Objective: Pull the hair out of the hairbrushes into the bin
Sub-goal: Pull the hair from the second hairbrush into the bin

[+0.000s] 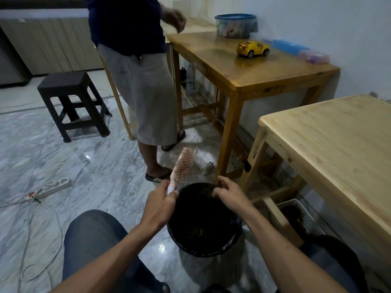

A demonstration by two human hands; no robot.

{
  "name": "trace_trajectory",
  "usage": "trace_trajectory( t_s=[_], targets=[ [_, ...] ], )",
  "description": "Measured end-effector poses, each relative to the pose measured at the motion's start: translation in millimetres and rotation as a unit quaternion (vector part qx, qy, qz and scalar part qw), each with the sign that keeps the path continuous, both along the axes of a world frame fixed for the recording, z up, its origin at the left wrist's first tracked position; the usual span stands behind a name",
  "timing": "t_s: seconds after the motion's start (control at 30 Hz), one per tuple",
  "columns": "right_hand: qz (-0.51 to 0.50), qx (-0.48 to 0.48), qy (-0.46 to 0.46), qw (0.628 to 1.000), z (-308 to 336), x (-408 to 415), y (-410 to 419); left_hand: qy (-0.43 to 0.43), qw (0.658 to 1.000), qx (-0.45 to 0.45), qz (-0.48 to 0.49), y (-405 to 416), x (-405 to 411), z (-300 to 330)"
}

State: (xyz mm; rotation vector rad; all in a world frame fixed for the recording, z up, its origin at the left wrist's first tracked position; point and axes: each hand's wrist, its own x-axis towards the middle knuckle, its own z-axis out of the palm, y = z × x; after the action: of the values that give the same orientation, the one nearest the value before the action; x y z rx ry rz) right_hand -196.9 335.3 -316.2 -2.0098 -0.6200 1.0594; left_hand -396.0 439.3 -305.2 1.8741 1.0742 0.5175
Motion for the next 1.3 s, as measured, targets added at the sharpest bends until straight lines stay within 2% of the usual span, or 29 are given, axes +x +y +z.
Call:
trace_trajectory(
  t_s=[0.13, 0.23, 0.4, 0.57, 0.63, 0.77, 0.9, 1.03, 1.1, 1.2, 1.3],
  targets=[
    [0.002, 0.145, 0.100, 0.984, 7, -10, 8, 0.010, 0.998, 0.036, -0.045, -4, 1, 3],
    [0.017, 0.201, 0.193, 0.960, 7, -14, 11, 0.025, 0.996, 0.054, -0.062, -6, 2, 4],
    [-0.044, 0.198, 0.120, 0.972, -1, -15, 9, 0.045, 0.996, 0.068, -0.035, -1, 0, -2],
    [-0.128, 0.210, 0.088, 0.965, -2, 1, -1, 0.069, 0.992, 0.013, 0.104, 18, -8, -14],
    [-0.138, 0.196, 0.066, 0.969, -6, 7, -4, 0.072, 0.990, 0.009, 0.120, 23, -12, -14],
    [-0.095, 0.113, 0.019, 0.989, -18, 8, -6, 0.068, 0.993, 0.029, 0.090, 19, -12, -10],
    [0.012, 0.033, -0.007, 0.999, -21, -4, 0, 0.061, 0.995, 0.068, 0.041, 8, -4, -5],
    [0.020, 0.162, 0.154, 0.974, -8, -20, 4, 0.073, 0.988, 0.134, -0.037, -1, 0, -2],
    [0.031, 0.205, 0.194, 0.959, -3, -23, 6, 0.081, 0.981, 0.164, -0.066, -4, 2, -3],
    [-0.002, 0.219, 0.171, 0.961, -5, -24, 12, 0.092, 0.978, 0.173, -0.073, -5, 4, -4],
    [-0.061, 0.201, 0.113, 0.971, -18, -18, 9, 0.075, 0.986, 0.150, -0.023, 0, 4, -2]
  ],
)
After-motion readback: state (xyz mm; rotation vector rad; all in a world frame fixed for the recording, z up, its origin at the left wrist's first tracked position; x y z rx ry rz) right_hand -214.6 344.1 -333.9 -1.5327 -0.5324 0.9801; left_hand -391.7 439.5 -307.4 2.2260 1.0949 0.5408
